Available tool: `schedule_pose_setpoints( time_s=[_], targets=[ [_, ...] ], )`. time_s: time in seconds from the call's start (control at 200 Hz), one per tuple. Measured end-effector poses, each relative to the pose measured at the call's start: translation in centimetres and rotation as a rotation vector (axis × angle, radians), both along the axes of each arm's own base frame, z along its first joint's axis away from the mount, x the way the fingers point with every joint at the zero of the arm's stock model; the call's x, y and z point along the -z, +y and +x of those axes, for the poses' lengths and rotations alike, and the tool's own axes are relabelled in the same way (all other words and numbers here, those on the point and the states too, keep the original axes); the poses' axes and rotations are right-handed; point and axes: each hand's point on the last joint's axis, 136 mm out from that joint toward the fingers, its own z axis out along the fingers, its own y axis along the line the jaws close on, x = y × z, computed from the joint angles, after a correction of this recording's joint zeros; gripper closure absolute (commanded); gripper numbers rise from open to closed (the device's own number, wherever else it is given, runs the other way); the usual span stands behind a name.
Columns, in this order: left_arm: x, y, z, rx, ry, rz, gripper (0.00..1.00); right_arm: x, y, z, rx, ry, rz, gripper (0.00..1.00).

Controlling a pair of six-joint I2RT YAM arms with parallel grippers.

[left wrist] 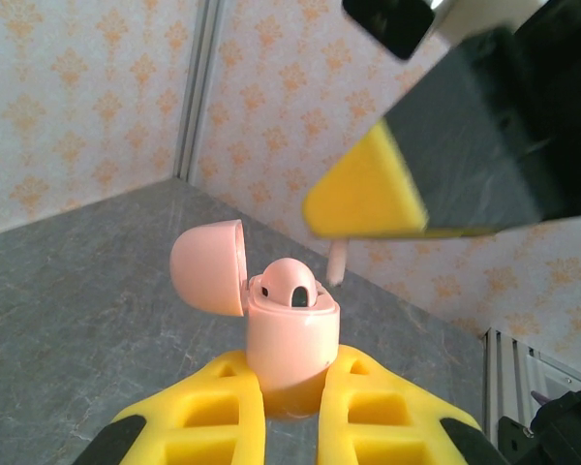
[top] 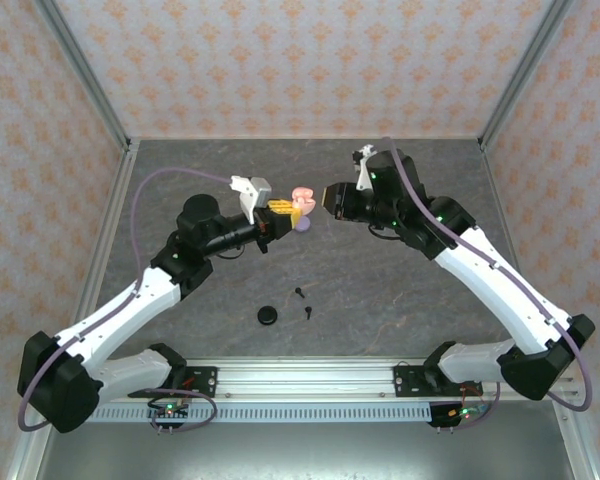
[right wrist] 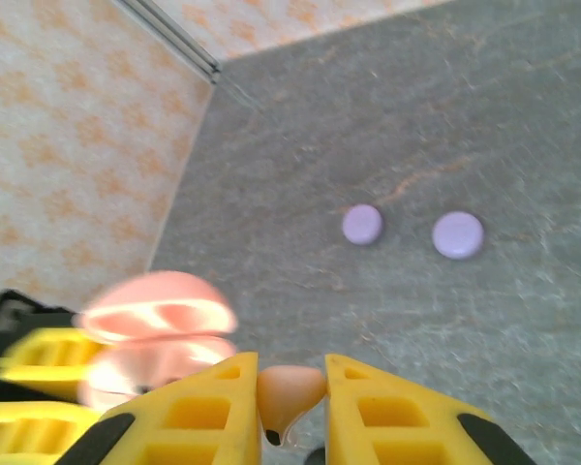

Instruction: Insert the wireless bluetooth earbuds into the charging case

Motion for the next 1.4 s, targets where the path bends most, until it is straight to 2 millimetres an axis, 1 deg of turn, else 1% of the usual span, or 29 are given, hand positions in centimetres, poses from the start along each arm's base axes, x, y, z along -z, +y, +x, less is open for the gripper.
schedule_pose_setpoints(
  time_s=[0.16, 0.255, 0.38, 0.636, 0.891, 1.271, 1.401],
  targets=[
    [0.9, -0.6, 0.3, 0.011, 0.014, 0.013, 0.97, -2.7, 1.2, -0.1, -0.011, -0.054, 0.073, 0.81],
    [1.2, -0.8, 0.4, 0.016, 0.020, 0.016, 0.97, -3.2, 1.8, 0.0, -0.016, -0.066, 0.090, 0.81],
    [1.1, -0.8, 0.4, 0.016, 0.016, 0.014, 0.97, -2.5, 2.1, 0.5, -0.007, -0.058, 0.075, 0.81],
    [1.0, -0.8, 0.4, 0.016, 0.015, 0.013, 0.97, -1.4, 2.0, 0.8, 0.012, -0.045, 0.051, 0.81],
    [1.1, -0.8, 0.3, 0.017, 0.012, 0.018, 0.97, 1.2, 1.9, 0.7, 0.017, 0.005, 0.015, 0.81],
    [1.1, -1.0, 0.1, 0.024, 0.009, 0.020, 0.97, 1.1, 2.1, 0.6, 0.011, 0.018, 0.036, 0.81],
    [1.0, -1.0, 0.1, 0.023, 0.008, 0.020, 0.97, 1.2, 2.4, 0.2, -0.008, 0.035, 0.046, 0.81]
  ],
)
